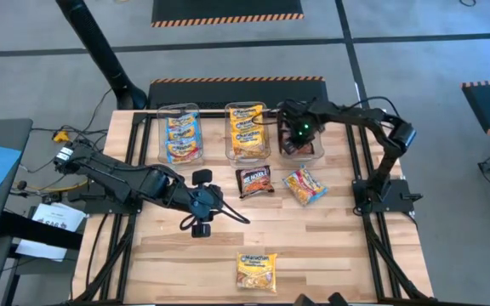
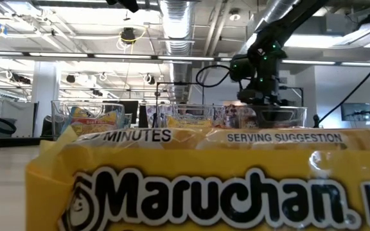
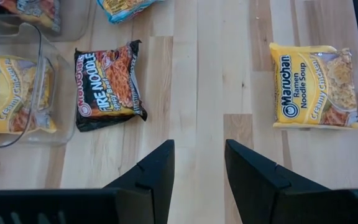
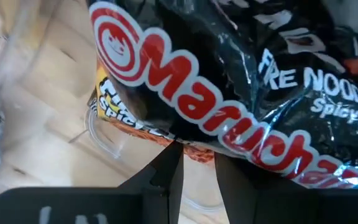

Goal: Sort Maruchan noodles
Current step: Put the black noodle pack into the right transparent bin, then put the blue noodle pack into the left transparent bin

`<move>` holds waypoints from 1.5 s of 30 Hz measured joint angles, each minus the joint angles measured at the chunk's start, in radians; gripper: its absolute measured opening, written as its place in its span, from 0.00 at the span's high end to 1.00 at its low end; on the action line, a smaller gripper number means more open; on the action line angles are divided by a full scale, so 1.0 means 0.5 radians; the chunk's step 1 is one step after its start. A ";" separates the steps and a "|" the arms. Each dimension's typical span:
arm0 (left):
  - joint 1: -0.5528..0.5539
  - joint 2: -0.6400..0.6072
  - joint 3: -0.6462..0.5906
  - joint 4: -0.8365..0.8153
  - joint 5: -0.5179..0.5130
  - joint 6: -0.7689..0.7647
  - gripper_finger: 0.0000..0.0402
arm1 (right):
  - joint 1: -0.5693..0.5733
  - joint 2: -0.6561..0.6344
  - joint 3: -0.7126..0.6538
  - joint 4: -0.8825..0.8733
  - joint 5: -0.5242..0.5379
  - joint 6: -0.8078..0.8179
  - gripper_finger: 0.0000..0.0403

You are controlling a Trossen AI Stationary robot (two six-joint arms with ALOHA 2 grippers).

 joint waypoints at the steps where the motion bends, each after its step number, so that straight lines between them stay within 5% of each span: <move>1: 0.000 0.000 0.000 -0.001 0.000 0.000 0.68 | -0.001 0.002 0.017 -0.005 0.003 -0.004 0.71; 21: -0.001 0.000 0.000 -0.035 0.008 -0.035 0.68 | 0.069 -0.100 0.104 -0.271 0.023 -0.070 0.71; 29: -0.012 -0.015 -0.001 -0.040 0.053 -0.089 0.68 | 0.140 -0.100 0.276 -0.668 0.006 -0.062 0.71; 38: -0.040 -0.124 -0.001 -0.098 0.044 -0.154 0.68 | 0.389 -0.109 0.636 -0.990 0.008 -0.049 0.71; 45: -0.107 -0.245 -0.001 -0.111 -0.024 -0.193 0.68 | 0.749 -0.414 0.612 -1.060 0.008 0.039 0.71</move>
